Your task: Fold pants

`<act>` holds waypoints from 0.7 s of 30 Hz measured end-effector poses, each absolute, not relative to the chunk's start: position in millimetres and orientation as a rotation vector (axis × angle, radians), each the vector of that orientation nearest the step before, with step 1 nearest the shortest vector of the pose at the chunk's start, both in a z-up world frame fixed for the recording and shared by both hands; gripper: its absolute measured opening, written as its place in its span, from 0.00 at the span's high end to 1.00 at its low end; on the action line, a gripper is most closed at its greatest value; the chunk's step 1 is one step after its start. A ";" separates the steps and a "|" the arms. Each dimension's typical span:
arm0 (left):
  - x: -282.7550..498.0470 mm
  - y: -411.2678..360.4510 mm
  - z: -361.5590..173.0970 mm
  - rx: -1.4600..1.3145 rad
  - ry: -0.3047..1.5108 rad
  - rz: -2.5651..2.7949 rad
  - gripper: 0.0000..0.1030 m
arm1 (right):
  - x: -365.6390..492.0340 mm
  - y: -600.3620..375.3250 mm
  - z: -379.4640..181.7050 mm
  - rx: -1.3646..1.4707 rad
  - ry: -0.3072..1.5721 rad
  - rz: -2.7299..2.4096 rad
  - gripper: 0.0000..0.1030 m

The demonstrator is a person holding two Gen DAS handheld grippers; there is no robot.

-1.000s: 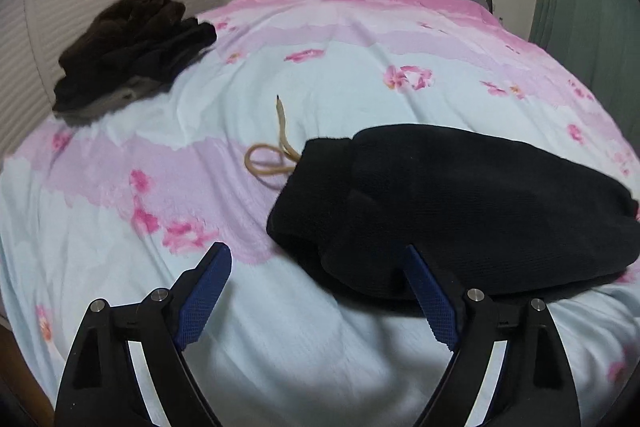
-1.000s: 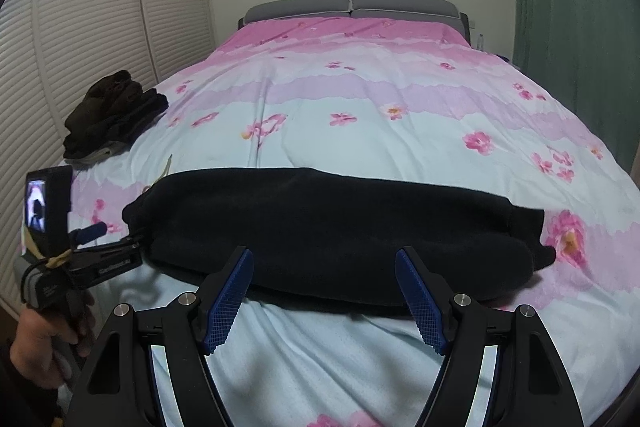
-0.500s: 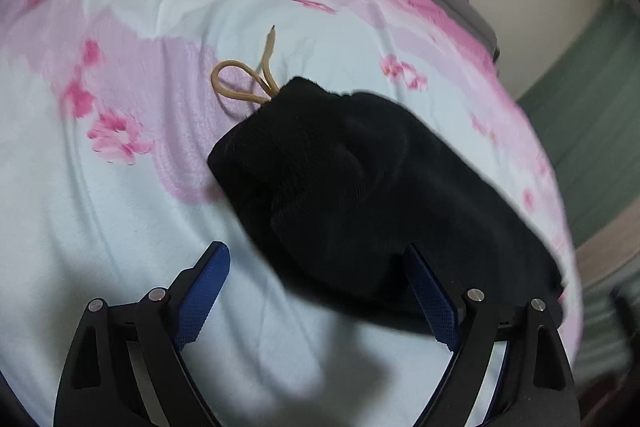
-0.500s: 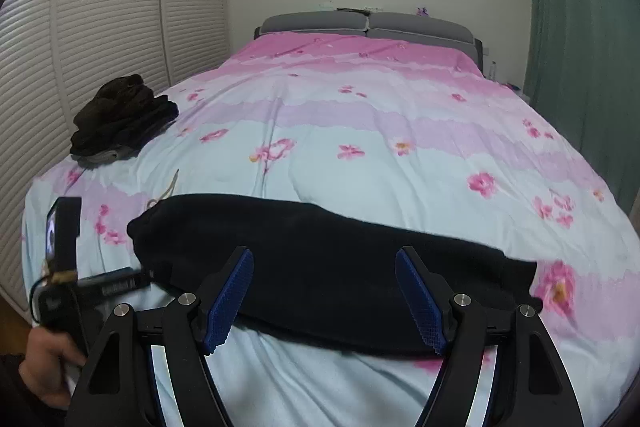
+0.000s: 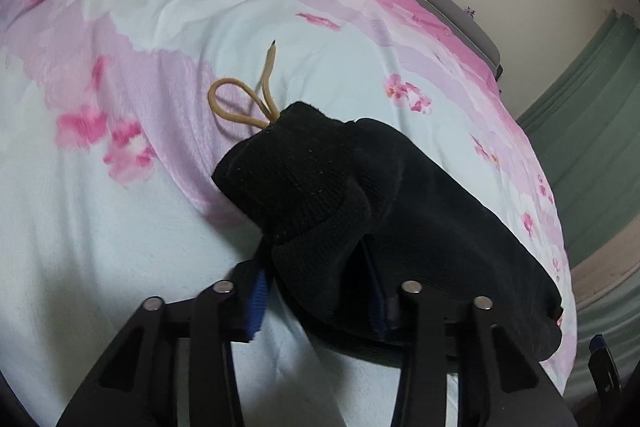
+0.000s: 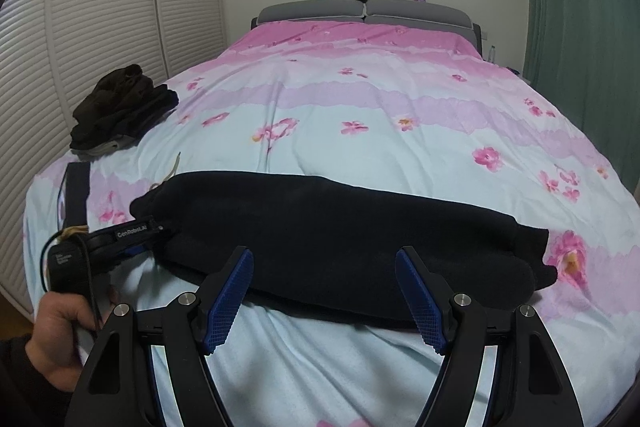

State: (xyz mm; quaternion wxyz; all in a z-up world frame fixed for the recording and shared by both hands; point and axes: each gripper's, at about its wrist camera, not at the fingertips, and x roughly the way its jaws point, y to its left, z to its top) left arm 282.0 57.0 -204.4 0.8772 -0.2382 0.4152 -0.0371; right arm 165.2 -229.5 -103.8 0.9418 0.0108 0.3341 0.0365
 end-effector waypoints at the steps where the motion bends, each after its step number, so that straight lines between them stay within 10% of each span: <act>1: 280.4 56.3 -201.0 -0.483 0.865 -0.075 0.67 | 165.3 -230.3 -104.2 0.022 0.680 0.068 0.28; 21: 261.5 50.6 -184.6 -0.369 0.797 -0.078 0.70 | 167.6 -257.6 -116.5 0.118 0.698 0.017 0.28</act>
